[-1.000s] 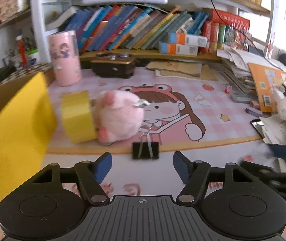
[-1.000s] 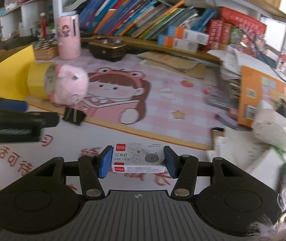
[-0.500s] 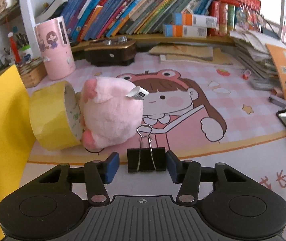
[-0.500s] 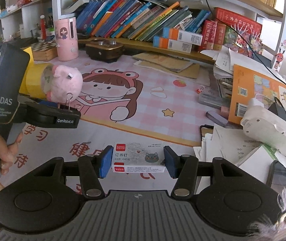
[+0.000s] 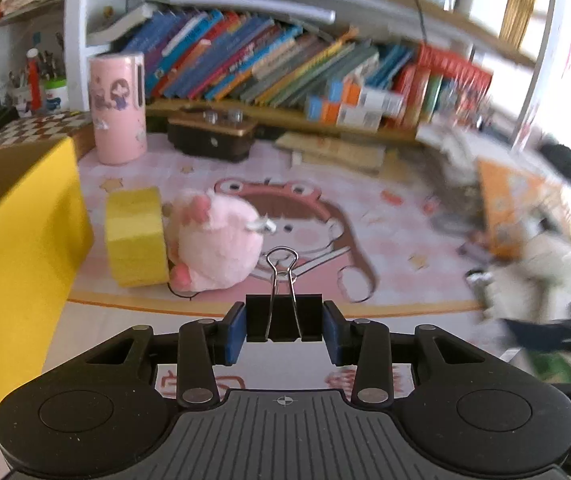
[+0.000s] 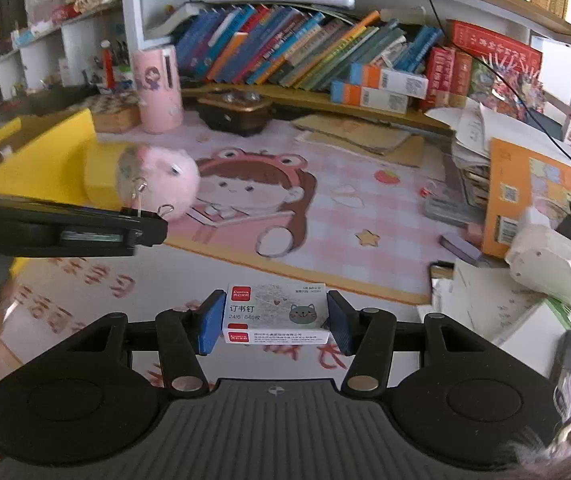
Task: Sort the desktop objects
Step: 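Lift the white card box with the right gripper while the left grasps the black binder clip, then carry the card box and binder clip with both tools over the yellow box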
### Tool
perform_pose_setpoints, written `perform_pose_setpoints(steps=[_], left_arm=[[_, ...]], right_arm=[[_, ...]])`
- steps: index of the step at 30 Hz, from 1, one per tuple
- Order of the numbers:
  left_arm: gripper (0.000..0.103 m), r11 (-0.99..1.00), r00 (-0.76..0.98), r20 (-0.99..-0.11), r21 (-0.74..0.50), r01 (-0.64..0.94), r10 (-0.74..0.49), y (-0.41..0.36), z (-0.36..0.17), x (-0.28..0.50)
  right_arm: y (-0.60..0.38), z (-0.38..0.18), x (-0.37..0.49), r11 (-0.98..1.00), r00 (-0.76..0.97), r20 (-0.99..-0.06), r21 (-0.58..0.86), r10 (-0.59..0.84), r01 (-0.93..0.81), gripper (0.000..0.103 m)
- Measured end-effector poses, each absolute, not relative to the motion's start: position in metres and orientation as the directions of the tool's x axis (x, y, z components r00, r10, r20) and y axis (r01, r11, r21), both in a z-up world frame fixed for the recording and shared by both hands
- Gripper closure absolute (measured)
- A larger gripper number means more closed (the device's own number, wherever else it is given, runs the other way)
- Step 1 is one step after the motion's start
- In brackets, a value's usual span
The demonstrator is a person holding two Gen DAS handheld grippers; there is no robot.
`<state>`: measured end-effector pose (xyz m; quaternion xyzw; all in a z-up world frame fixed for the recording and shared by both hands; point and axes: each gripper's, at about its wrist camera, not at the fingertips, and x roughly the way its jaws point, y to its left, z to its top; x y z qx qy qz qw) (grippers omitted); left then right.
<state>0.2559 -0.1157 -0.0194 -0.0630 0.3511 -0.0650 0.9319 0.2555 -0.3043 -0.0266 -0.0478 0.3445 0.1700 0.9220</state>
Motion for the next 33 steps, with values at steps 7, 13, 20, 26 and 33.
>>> perform_pose_setpoints(steps=[7, 13, 20, 26, 33], left_arm=[[0.065, 0.969, 0.777, -0.596, -0.234, 0.073, -0.203, -0.09, 0.019, 0.203], [0.065, 0.965, 0.782, -0.591, -0.259, 0.046, -0.196, -0.067, 0.019, 0.173], [0.065, 0.957, 0.787, -0.576, -0.283, 0.063, -0.222, -0.036, 0.02, 0.141], [0.065, 0.95, 0.785, -0.569, -0.303, 0.078, -0.246, -0.008, 0.02, 0.111], [0.065, 0.945, 0.78, -0.57, -0.318, 0.082, -0.259, 0.025, 0.02, 0.077]], right_arm=[[-0.286, -0.006, 0.241, 0.915, 0.691, -0.634, 0.067, 0.347, -0.399, 0.052], [-0.26, -0.004, 0.222, 0.903, 0.662, -0.654, 0.081, 0.367, -0.421, 0.052], [-0.229, 0.001, 0.189, 0.911, 0.672, -0.651, 0.075, 0.353, -0.406, 0.052], [-0.201, 0.004, 0.157, 0.92, 0.684, -0.65, 0.065, 0.332, -0.386, 0.052], [-0.169, 0.003, 0.119, 0.926, 0.686, -0.653, 0.066, 0.322, -0.371, 0.052]])
